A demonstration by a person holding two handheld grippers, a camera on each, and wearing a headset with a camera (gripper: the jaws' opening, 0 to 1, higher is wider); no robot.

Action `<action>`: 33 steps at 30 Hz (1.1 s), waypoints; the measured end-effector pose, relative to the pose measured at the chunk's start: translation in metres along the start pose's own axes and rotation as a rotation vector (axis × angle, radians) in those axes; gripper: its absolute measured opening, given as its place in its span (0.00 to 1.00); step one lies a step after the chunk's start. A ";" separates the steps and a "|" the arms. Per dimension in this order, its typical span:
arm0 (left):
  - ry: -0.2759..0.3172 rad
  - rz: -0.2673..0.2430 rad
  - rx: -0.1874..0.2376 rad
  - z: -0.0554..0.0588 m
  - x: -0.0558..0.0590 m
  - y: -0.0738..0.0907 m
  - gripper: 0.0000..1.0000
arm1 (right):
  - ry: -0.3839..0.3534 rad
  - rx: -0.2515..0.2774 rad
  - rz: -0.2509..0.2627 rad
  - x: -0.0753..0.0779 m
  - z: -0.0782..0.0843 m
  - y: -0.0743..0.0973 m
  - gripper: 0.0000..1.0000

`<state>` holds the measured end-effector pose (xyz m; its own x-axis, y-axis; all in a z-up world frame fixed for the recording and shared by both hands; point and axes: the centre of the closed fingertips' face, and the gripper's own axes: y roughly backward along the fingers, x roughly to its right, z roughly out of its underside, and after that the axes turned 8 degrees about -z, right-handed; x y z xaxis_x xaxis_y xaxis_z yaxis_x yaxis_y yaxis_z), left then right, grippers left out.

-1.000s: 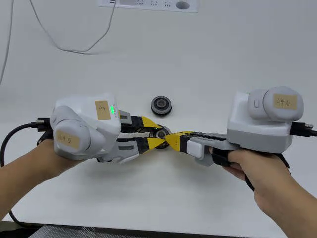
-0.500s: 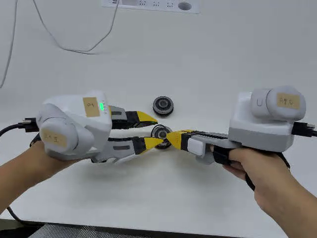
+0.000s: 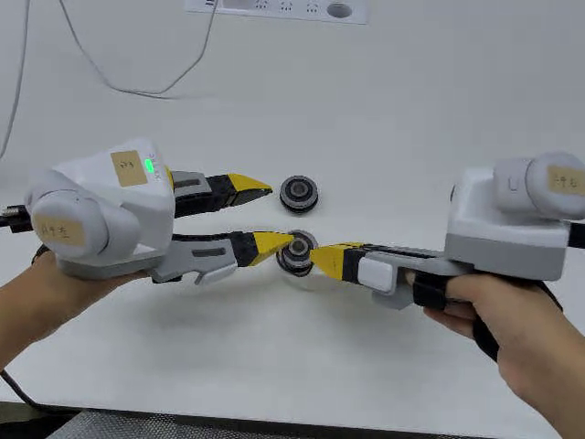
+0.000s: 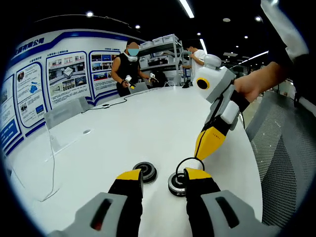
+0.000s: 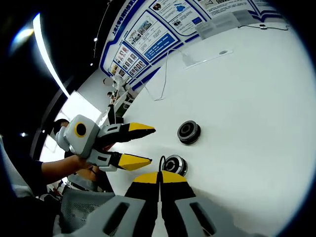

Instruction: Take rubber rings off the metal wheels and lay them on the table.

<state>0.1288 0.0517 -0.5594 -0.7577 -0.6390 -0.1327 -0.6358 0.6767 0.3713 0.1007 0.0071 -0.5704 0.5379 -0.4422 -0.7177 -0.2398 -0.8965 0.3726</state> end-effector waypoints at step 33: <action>-0.017 0.011 -0.012 0.001 0.005 0.001 0.34 | -0.032 0.122 0.304 0.077 -0.017 0.044 0.10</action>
<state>0.1245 0.0493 -0.5603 -0.7673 -0.6250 -0.1435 -0.6253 0.6794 0.3840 0.1449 -0.0659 -0.5990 0.4017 -0.6887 -0.6036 -0.4818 -0.7194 0.5003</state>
